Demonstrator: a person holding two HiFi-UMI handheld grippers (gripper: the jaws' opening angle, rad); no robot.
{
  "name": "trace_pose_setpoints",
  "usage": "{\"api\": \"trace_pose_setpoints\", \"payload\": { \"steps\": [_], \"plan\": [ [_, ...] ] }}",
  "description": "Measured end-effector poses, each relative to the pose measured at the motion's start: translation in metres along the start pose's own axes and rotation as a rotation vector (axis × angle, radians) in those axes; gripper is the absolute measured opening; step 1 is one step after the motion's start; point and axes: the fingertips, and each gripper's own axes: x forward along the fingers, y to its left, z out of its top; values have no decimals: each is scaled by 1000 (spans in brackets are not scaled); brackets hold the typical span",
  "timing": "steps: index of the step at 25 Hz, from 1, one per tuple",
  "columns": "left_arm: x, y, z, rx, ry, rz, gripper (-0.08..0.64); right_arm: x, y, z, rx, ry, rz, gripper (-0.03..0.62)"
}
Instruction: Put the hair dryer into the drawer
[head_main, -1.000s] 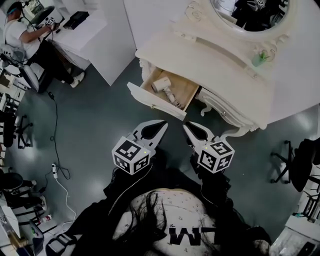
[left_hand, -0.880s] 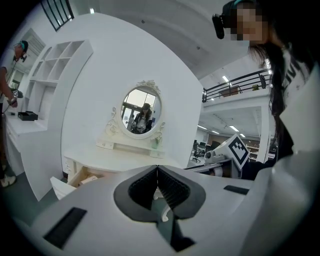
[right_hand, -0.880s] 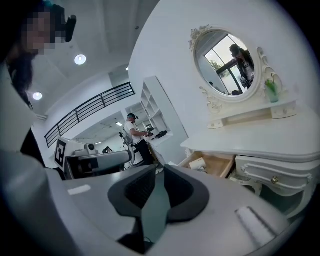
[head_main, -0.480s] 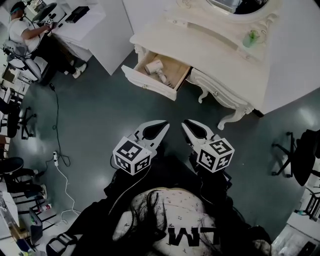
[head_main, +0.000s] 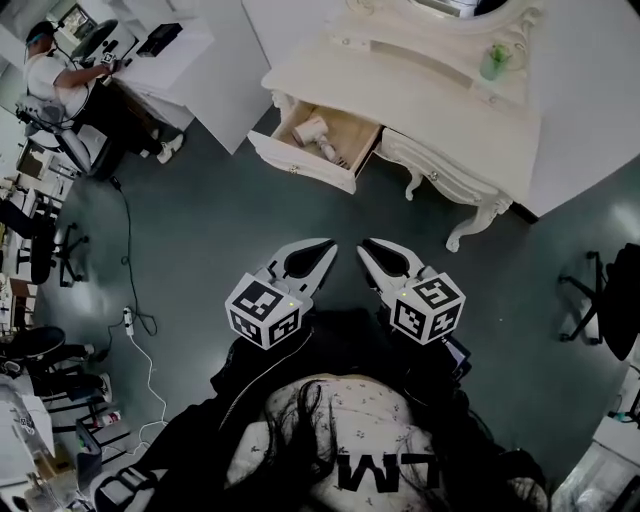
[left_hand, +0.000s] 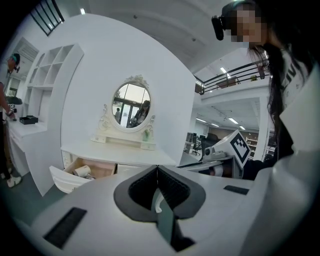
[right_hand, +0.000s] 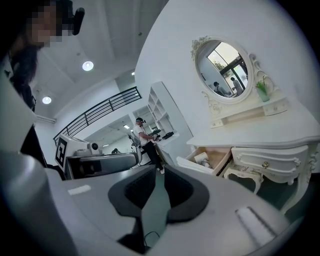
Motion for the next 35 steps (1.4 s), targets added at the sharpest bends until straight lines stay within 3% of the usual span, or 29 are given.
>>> {"api": "trace_pose_setpoints", "payload": {
  "steps": [13, 35],
  "plan": [
    [-30, 9, -16, -9, 21, -44, 0, 13, 28, -22, 1, 25, -46, 64],
    [-82, 44, -21, -25, -15, -124, 0, 53, 83, -47, -35, 73, -109, 64]
  ]
}}
